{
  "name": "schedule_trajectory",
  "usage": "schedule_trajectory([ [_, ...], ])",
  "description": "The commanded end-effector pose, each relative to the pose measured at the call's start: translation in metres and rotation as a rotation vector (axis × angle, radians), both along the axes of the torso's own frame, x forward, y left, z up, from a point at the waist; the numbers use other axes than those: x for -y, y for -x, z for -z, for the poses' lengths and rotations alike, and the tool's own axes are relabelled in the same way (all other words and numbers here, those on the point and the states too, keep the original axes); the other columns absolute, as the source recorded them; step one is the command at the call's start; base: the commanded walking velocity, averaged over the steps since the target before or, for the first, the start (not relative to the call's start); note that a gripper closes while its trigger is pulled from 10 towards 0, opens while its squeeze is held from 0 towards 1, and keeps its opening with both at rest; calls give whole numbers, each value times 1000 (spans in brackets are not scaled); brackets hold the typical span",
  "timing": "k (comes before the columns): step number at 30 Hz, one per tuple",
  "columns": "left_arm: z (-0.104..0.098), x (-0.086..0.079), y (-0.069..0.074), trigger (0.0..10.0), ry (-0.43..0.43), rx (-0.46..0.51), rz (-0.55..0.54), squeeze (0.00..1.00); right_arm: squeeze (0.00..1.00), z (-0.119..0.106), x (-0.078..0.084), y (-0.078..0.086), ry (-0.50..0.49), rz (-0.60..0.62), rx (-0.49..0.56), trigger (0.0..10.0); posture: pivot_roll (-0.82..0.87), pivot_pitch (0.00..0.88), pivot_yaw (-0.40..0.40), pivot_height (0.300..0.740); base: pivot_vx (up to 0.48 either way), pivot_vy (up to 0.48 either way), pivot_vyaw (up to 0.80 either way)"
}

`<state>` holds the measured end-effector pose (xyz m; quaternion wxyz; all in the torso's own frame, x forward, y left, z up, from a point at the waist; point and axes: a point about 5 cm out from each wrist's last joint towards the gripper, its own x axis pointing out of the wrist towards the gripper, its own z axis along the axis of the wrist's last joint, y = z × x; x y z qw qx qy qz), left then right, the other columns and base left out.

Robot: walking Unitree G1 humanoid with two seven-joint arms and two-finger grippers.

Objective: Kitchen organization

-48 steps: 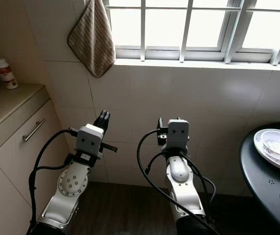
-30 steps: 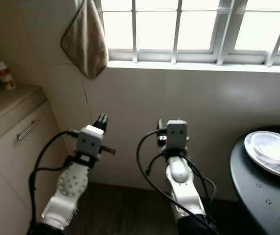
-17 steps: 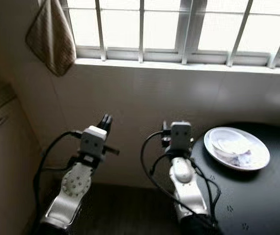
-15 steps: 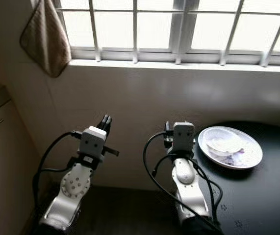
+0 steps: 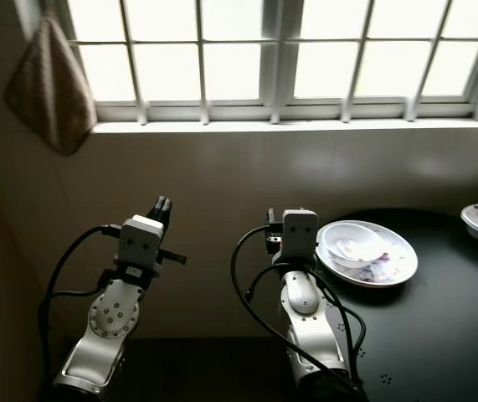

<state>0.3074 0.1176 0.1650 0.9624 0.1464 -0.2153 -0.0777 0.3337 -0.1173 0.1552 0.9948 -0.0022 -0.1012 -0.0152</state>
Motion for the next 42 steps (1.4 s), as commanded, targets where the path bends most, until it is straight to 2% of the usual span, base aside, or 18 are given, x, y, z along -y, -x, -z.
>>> schedule_trajectory([
  [1,0,4,0,10000,4,-5,14,0,0,-1,2,-1,7,11,0,10000,28,0,-8,740,315,0,0],
  [12,1,4,-1,10000,2,-10,13,0,0,1,2,-2,2,14,-13,10000,27,0,-7,740,273,0,0],
  [17,1,6,-1,10000,8,-11,22,0,0,4,5,-2,5,33,-37,10000,27,0,-7,740,0,0,0],
  [21,2,6,0,10000,9,-10,24,0,0,6,7,-3,2,50,-52,10000,26,0,-7,740,0,0,-800],
  [30,4,6,0,10000,7,-17,25,0,0,10,19,-6,59,106,-76,10000,27,0,-9,740,0,0,-178],
  [35,5,7,0,10000,4,-21,29,0,0,18,27,-10,87,105,-126,10000,26,0,-7,740,0,0,0],
  [37,5,7,0,10000,2,-22,30,0,0,25,42,-11,107,157,-175,10000,29,0,-9,740,0,0,0],
  [38,5,7,0,10000,2,-22,30,0,0,25,42,-11,107,157,-175,10000,29,0,-9,740,0,0,0],
  [39,5,7,0,10000,1,-23,30,0,0,29,54,-12,121,208,-206,10000,29,0,-9,740,0,0,0],
  [40,5,7,0,10000,1,-23,30,0,0,29,54,-12,121,208,-206,10000,29,0,-9,740,0,0,0],
  [42,5,6,0,10000,0,-25,28,0,0,31,66,-12,116,243,-222,10000,26,0,-5,740,0,0,0],
])
